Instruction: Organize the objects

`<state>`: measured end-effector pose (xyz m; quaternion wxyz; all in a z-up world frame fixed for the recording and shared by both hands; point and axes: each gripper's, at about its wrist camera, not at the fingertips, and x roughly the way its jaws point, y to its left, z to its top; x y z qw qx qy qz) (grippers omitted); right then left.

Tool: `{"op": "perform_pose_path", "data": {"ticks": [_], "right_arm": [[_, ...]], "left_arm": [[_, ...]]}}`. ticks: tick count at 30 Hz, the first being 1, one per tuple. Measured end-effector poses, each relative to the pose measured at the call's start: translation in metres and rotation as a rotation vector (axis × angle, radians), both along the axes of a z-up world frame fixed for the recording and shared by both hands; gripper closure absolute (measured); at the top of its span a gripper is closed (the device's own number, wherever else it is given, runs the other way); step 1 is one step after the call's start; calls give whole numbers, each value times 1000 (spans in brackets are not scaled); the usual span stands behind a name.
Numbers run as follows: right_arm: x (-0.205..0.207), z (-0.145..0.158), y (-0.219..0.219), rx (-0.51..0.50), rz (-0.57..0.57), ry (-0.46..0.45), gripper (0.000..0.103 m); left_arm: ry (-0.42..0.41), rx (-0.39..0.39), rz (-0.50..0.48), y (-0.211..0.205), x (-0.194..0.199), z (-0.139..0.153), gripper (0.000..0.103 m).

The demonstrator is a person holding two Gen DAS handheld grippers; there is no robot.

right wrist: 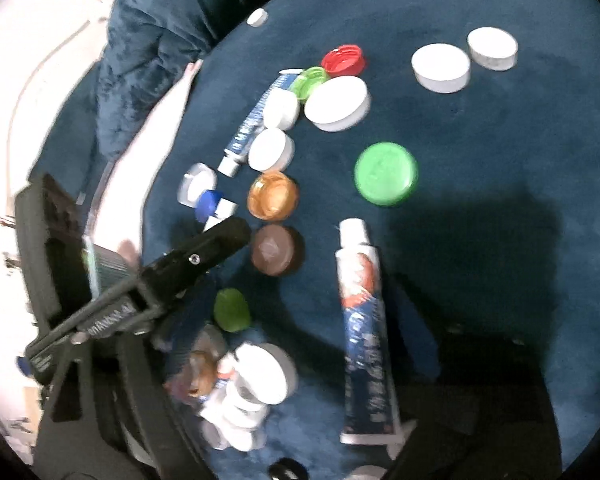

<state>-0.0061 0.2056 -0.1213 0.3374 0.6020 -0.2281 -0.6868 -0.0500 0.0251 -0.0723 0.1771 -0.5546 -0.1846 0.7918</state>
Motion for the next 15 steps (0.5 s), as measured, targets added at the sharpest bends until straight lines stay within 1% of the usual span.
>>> {"op": "perform_pose_path", "data": {"ticks": [1,2,3,4,5,7,8,12,15], "right_arm": [[-1,0,-4,-4,17,0,5],[0,3,-10,-3,42,25,0],[3,7,-20,44,82,71,0],[6,10,-25,64,99,109,0],[6,10,-27,66,97,117,0],[6,9,-28,56,96,124,0],[5,8,-27,47,91,124,0],[4,6,-26,23,71,112,0],[4,7,-22,6,54,113,0]], "left_arm": [[4,-4,-10,-1,1,-2,1],[8,-35,-33,1,2,-5,1],[16,-44,-39,5,5,-3,1],[23,-43,-38,3,6,-4,1],[22,-45,-37,3,6,-3,1],[22,-59,-32,7,9,-3,1],[20,-57,-33,6,2,-2,1],[22,-49,-29,-1,7,-2,1],[22,-47,-27,10,5,6,1]]}}
